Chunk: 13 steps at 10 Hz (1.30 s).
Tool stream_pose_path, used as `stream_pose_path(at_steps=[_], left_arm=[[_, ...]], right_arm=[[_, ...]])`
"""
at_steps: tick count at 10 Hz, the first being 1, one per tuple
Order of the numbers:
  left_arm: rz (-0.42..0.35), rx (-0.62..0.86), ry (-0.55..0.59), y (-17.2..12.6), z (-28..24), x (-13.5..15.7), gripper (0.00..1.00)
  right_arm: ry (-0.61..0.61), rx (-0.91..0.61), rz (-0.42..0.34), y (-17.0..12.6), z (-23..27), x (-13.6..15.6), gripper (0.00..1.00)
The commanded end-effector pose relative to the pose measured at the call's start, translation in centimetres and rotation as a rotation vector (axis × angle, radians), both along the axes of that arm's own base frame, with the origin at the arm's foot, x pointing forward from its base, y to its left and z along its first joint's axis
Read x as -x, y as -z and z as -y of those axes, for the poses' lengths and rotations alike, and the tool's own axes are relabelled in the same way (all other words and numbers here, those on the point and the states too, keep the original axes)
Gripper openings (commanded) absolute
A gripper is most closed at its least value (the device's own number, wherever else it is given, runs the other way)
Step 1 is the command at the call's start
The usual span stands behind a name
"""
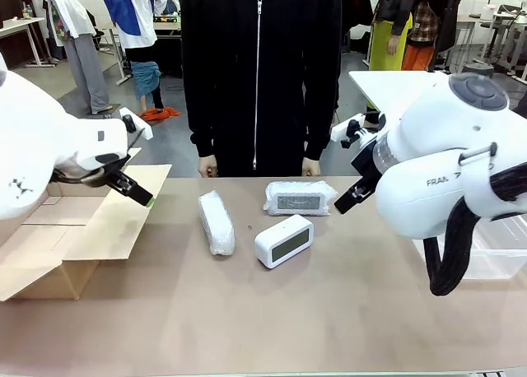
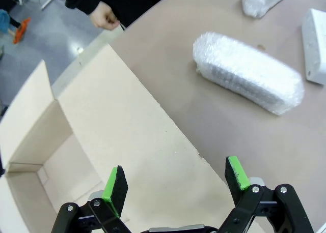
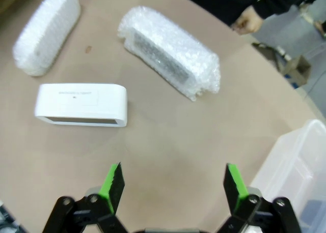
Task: Separate and place wrapped and unwrapped clocks.
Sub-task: Pick up the Digital clock indicated by the person.
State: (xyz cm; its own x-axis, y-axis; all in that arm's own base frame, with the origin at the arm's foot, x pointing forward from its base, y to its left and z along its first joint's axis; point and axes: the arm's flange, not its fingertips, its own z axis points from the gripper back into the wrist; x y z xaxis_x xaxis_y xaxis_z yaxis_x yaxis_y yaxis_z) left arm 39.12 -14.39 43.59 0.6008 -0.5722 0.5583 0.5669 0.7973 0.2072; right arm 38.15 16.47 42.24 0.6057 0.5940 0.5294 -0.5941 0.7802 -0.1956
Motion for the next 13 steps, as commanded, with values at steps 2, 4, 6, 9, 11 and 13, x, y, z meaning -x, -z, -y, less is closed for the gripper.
stream_pose_path(at_steps=[2,4,6,9,11,13], left_arm=[[0.046,-0.021,0.091,-2.8,-2.7,6.1,1.0],[0.092,-0.06,0.148,-4.7,-3.8,8.1,1.0],[0.122,-0.066,0.19,-5.9,-6.0,9.2,1.0],[0.177,0.0,0.237,-7.3,-9.9,11.0,1.0],[0.211,0.055,0.243,-7.9,-12.7,12.1,1.0],[0.226,0.09,0.212,-7.5,-15.5,12.4,1.0]], right_arm=[[-0.057,0.031,0.022,-3.3,1.8,5.1,1.0],[-0.107,0.006,0.054,-5.8,3.3,7.5,1.0],[-0.152,-0.016,0.1,-7.6,5.5,9.6,1.0],[-0.197,-0.061,0.158,-8.9,9.5,12.1,1.0],[-0.215,-0.108,0.186,-8.7,12.3,13.4,1.0],[-0.236,-0.156,0.21,-7.9,14.8,14.5,1.0]])
